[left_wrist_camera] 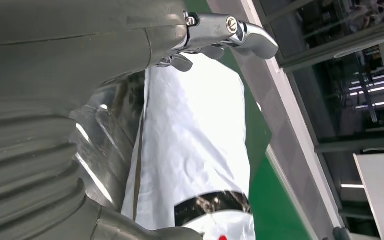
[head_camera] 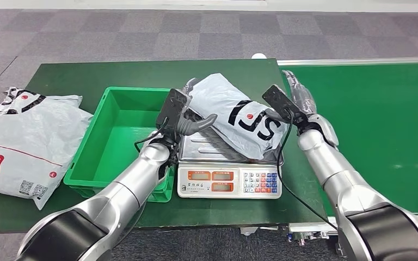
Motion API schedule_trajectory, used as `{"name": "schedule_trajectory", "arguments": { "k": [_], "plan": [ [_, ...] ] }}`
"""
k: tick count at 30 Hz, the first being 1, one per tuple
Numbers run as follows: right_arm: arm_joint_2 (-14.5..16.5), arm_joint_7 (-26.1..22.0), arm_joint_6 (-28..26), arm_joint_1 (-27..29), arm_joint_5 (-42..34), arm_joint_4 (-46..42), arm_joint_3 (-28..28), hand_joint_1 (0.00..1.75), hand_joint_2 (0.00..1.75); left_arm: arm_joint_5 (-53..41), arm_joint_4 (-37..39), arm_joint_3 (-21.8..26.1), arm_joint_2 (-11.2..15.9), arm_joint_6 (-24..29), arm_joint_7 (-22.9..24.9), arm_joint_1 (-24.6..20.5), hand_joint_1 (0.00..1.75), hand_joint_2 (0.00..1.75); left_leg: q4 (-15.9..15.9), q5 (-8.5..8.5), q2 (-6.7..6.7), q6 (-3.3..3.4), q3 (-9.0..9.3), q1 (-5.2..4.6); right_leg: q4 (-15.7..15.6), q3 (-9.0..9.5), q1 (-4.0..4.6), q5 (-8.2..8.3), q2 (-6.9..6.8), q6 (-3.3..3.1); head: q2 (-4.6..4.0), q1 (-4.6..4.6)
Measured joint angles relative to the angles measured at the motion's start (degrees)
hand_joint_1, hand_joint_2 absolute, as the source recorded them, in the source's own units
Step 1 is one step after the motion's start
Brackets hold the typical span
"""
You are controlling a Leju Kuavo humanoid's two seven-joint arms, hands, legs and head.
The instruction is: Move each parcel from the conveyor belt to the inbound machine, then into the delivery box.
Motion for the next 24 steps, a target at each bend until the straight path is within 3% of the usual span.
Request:
{"name": "schedule_trajectory", "arguments": {
  "k": [8, 14, 24],
  "plan": [
    [2.73, 0.90, 6.99, -0.66, -2.12, 1.16, 1.46, 0.00, 1.75, -0.11, -0.01, 2.17, 1.87, -0.04, 0.30, -0.01, 0.00, 1.75, 0.00, 0.00, 0.01, -0.01, 0.01, 0.02, 0.00, -0.01, 0.03, 0.00, 0.01, -0.01, 0.00, -0.01],
    [3.10, 1.90, 11.21, -0.48, -6.99, 2.09, 1.67, 0.00, 1.75, -1.40, -0.29, 4.08, 3.13, -0.90, 1.00, -0.01, 0.00, 1.75, 0.01, 0.00, 0.01, -0.01, 0.01, 0.06, -0.01, -0.01, 0.06, 0.00, 0.01, -0.01, 0.00, -0.01],
    [3.00, -1.99, 17.44, 4.15, -17.98, 2.99, 0.59, 0.00, 1.75, -3.45, -1.22, 5.57, 3.47, -1.86, 1.66, 0.00, 0.00, 1.75, 0.02, -0.02, 0.05, -0.03, 0.02, 0.06, -0.02, -0.04, 0.06, -0.01, 0.07, -0.01, 0.00, 0.00]
  ]
}}
